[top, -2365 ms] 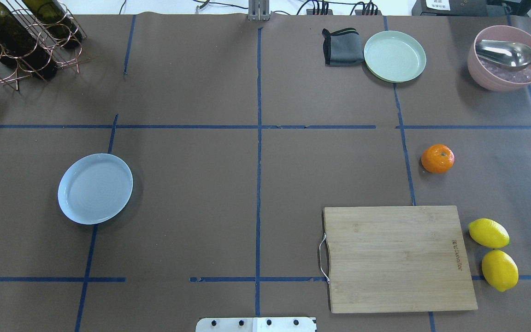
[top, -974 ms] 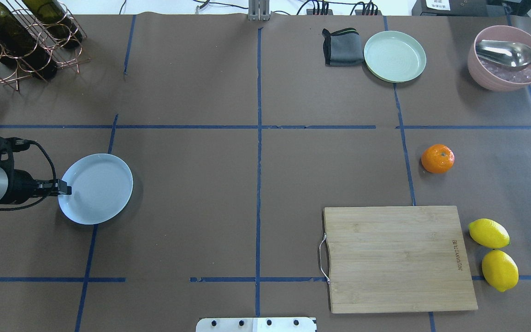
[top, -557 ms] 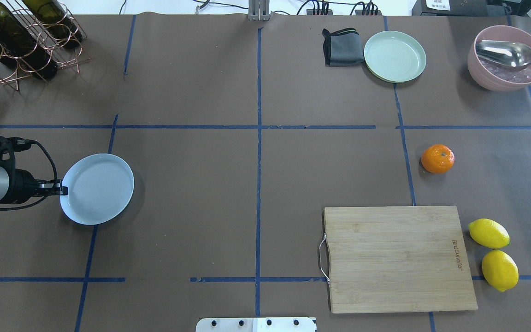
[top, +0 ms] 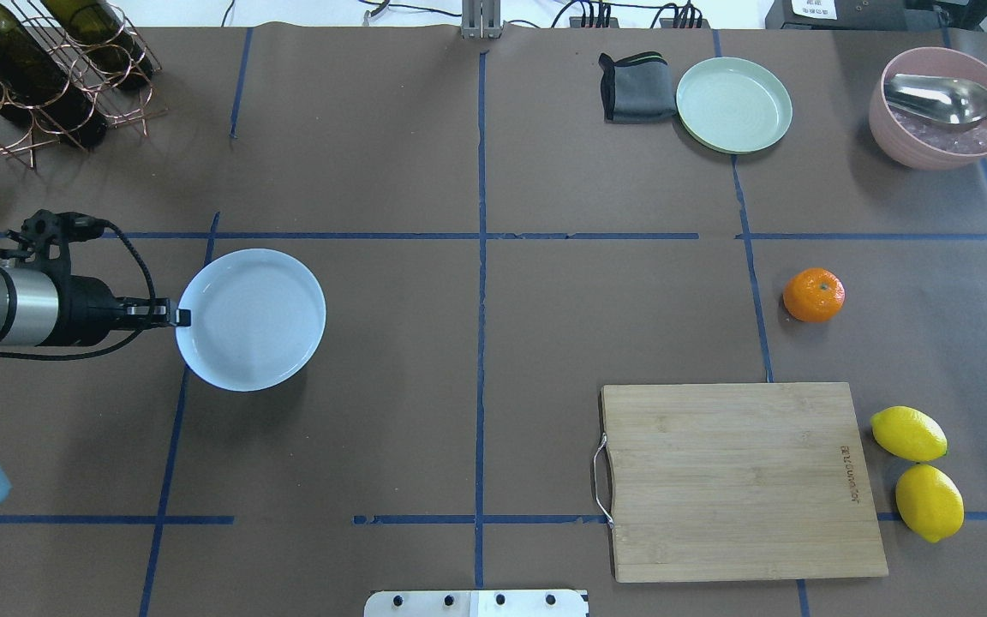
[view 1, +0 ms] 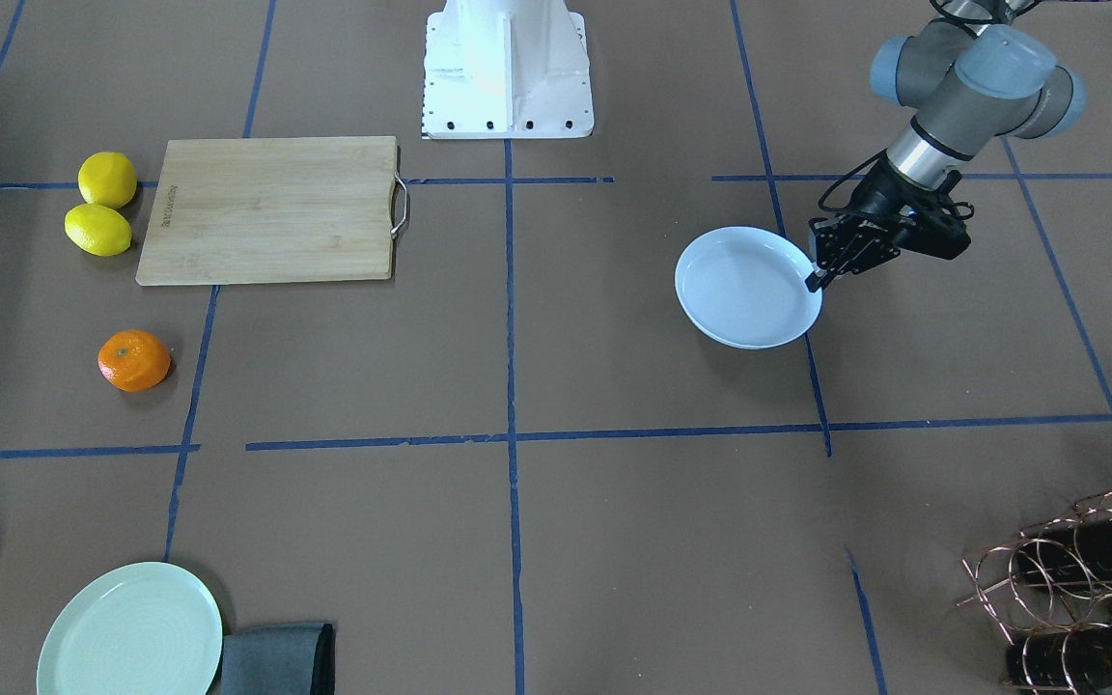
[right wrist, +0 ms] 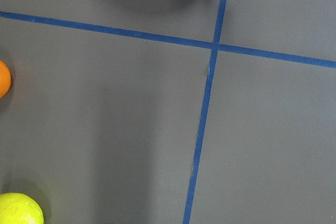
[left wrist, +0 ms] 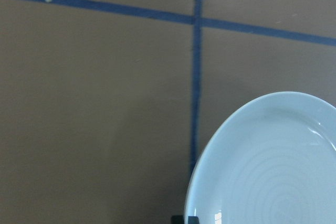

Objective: Pick orange to plate
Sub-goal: 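Push the light blue plate with the left gripper toward the table center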

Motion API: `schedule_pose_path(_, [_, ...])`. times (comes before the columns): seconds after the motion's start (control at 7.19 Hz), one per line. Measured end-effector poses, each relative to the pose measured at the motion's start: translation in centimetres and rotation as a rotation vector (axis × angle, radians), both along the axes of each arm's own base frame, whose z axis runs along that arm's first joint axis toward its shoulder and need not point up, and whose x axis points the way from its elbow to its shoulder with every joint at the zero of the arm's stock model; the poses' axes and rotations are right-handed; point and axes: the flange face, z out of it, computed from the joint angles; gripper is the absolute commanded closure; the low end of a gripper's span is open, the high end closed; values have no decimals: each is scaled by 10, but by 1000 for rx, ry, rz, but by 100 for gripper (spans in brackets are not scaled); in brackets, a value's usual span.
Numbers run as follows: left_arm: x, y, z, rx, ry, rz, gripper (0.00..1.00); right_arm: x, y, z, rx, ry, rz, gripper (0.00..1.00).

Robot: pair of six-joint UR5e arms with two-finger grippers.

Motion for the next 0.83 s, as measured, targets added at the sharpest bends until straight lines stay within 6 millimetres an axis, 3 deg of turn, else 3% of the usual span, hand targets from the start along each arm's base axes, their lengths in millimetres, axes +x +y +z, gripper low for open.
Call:
schedule_pose_path(0.42, [90,-67,-96,-66,8,-20,100,0,0,-1,1,-1,0,0])
schedule_pose_path(0.7, [163,-78,-140,-132,0,-44,100,0,0,-1,1,-1,0,0])
schedule_pose_path(0.83, [191,-74,-154,-145,-21,-52,93,0,0,-1,1,-1,0,0])
